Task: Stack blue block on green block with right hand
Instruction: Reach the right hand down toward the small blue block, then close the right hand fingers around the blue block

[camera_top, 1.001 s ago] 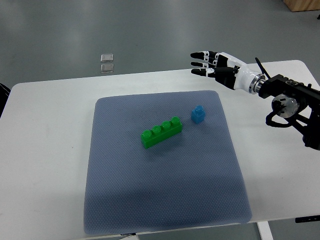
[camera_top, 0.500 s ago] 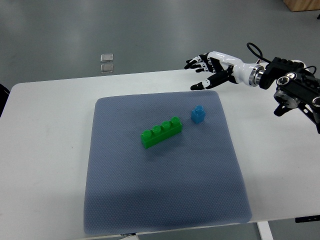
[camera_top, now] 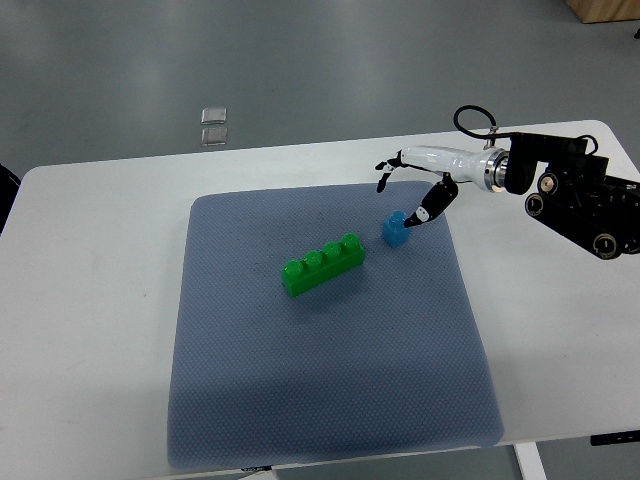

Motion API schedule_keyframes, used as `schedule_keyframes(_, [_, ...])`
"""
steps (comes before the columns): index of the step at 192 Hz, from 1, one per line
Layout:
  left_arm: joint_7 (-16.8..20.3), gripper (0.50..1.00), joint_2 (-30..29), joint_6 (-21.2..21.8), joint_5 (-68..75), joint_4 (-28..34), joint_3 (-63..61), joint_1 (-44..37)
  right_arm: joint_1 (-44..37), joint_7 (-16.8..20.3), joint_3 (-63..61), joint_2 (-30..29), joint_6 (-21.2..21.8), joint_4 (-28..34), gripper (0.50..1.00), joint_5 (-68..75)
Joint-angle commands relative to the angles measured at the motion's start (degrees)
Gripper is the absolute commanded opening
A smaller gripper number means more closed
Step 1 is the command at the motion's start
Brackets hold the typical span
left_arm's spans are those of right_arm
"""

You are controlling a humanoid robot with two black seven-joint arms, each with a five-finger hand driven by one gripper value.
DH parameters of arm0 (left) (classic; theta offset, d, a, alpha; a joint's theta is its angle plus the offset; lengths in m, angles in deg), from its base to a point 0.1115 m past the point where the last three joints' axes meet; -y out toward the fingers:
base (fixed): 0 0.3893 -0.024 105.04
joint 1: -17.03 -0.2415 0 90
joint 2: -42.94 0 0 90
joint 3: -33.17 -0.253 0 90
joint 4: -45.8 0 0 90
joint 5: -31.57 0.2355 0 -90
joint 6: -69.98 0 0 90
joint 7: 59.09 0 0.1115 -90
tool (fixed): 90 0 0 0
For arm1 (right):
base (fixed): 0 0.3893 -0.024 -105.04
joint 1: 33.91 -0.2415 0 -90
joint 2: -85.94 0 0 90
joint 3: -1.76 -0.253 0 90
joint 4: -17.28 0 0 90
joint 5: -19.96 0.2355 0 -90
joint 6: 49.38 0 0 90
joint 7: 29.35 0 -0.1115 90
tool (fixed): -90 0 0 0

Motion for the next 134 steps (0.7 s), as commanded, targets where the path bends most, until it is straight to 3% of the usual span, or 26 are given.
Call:
schedule_keyframes(1, [0.0,1.0,0.0,0.0,0.0,0.0,0.0,0.0,-0.5,0.0,2.7,0.0,-1.4,0.0,0.921,-1.5])
schedule_keyframes(20, [0.0,1.0,0.0,0.0,0.0,0.0,0.0,0.0,-1.0,0.5,4.9,-0.6,-4.5,0.0,0.921,-1.8])
schedule_keyframes(91, [0.0,1.0,0.0,0.0,0.0,0.0,0.0,-0.1,-0.8,1.7,8.1,-2.8,-7.3,-0.9,0.915,-2.0])
schedule_keyframes(134, [0.0,1.0,0.0,0.0,0.0,0.0,0.0,0.0,-0.9,1.7,10.9,-2.6,-10.8,-0.9,0.874,-4.6])
